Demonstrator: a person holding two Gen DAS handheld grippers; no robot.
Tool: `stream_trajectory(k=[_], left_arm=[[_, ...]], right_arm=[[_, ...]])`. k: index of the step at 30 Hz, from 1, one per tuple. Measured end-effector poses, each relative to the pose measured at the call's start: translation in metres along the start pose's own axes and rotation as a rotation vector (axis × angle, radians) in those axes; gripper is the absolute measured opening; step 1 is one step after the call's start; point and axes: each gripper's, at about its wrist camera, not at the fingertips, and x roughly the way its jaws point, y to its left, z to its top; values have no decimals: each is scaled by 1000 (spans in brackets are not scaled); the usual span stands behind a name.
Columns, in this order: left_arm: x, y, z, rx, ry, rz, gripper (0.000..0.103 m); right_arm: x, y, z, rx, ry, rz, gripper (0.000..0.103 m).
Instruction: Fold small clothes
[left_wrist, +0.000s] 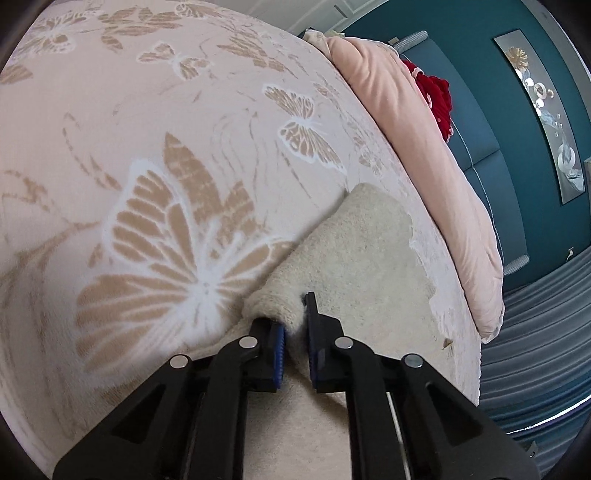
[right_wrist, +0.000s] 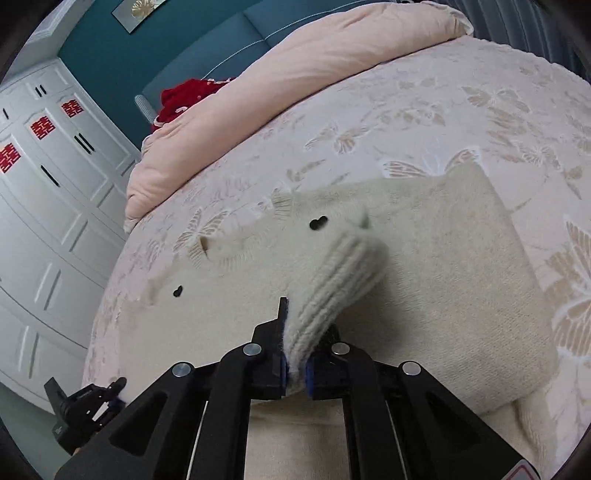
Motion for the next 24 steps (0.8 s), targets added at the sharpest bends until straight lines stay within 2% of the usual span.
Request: stream_trajectory(k=[2, 4, 6, 8, 9, 10, 11, 12, 13, 14, 17, 18, 19, 21, 22, 23, 24], left_arm=[[1, -6, -3, 53, -18, 20, 10], [1, -11, -10, 142, -55, 42, 10], [-1, -10, -19, 201, -98, 25, 11], [-3, -1, -19, 158, -109, -27, 11], [-3, 1, -18, 146, -109, -40, 11], [-3, 2, -19, 147, -113, -44, 11], [-3, 1, -20, 156, -118, -38, 11], [-2, -1, -20, 167, -123, -30, 11], [-2, -2, -21, 172, -126, -26, 11], [-2, -2, -21, 176, -128, -24, 11], [-2, -2, -22, 182, -136, -25, 11], [-2, -2, -22, 184, -137, -25, 11], [-2, -2, -23, 185, -138, -25, 11], [-2, -2, -23, 189, -139, -23, 12], [-1, -2, -24, 191, -139, -24, 12], [-1, -2, -24, 191, -140, -25, 12], [-2, -1, -24, 191, -141, -28, 12]], right_arm=[[28, -21, -9, 29, 110, -43, 5], [19, -26, -10, 47, 75, 14, 7], [7, -23, -6, 60, 49, 45, 17], [1, -22, -4, 49, 33, 53, 23], [-1, -26, -3, 56, 26, 41, 28], [-1, -31, -3, 73, 22, 35, 29], [2, -38, -2, 98, 25, 30, 29], [6, -45, -2, 125, 42, 22, 14], [9, -49, -1, 142, 60, 27, 9], [6, -50, 1, 155, 58, 44, 9], [-29, -35, 17, 123, -88, 160, 9], [-34, -34, 21, 114, -125, 167, 9], [-29, -38, 22, 104, -118, 124, 9], [8, -52, 14, 71, 19, -38, 9], [21, -57, 6, 42, 71, -82, 7], [14, -55, 2, 14, 23, -76, 9], [5, -49, 2, -3, 3, -107, 14]])
